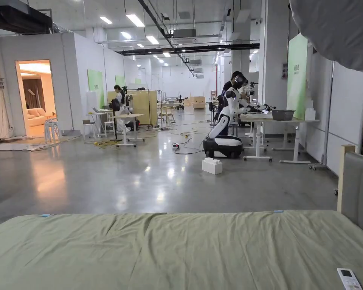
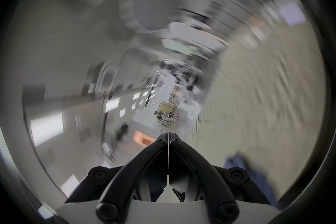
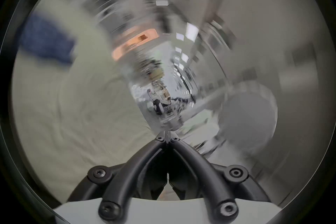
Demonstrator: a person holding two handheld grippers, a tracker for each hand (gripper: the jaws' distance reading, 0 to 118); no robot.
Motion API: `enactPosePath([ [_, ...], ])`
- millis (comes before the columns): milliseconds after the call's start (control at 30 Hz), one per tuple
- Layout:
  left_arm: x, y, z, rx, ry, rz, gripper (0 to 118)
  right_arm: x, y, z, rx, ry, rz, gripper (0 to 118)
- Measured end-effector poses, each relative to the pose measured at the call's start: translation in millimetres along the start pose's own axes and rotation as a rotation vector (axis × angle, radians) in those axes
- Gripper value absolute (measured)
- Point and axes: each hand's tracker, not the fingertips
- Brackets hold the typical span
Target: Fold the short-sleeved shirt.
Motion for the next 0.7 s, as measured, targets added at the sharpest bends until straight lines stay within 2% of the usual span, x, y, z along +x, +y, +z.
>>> enactPosePath([
  [33,16,-2,1,0.029,-0.053,-0.083,0,-18,-1,4,0.053,0.037,0.090,1],
  [67,37,-9,7,0.114,-0.100,-0.101,0,-31,-2,9,0.118,0.072,0.148,1],
  [133,60,-12,19,0.168,-0.252,-0.094,0,-47,-2,21,0.233,0.172,0.217,1],
  [167,69,-11,22,0.159,-0.269,-0.146,0,-53,0,22,0.234,0.204,0.253,1],
  [200,73,-9,23,0.165,-0.218,-0.181,0,-61,-2,24,0.234,0.200,0.278,1],
  [233,69,-9,24,0.160,-0.176,-0.149,0,-62,-1,22,0.225,0.175,0.255,1],
  [267,53,-5,22,0.136,-0.147,-0.022,0,-54,1,20,0.218,0.138,0.189,1],
  [333,13,-3,17,0.070,-0.126,0.359,0,-21,5,15,0.162,0.040,-0.089,1],
  [433,-50,-28,17,0.079,-0.046,0.998,0,28,-11,15,0.067,-0.185,-0.609,2],
  [467,-60,-43,21,0.121,-0.025,1.225,0,42,-20,17,0.039,-0.230,-0.812,2],
  [500,-67,-56,21,0.156,-0.014,1.459,0,59,-27,22,0.009,-0.248,-1.037,2],
  [533,-66,-68,24,0.180,-0.018,1.631,0,63,-39,25,-0.005,-0.241,-1.222,2],
  [567,-62,-78,26,0.195,-0.026,1.760,0,63,-51,29,-0.011,-0.231,-1.403,2],
  [600,-58,-82,27,0.173,-0.035,1.779,0,52,-64,28,-0.053,-0.198,-1.534,2],
  [633,-56,-77,30,0.136,-0.029,1.715,0,46,-72,28,-0.119,-0.174,-1.623,1],
  [667,-56,-75,31,0.097,-0.022,1.622,0,44,-73,26,-0.140,-0.092,-1.557,1],
  [700,-56,-73,32,0.075,-0.030,1.553,0,47,-75,26,-0.108,-0.147,-1.482,1],
])
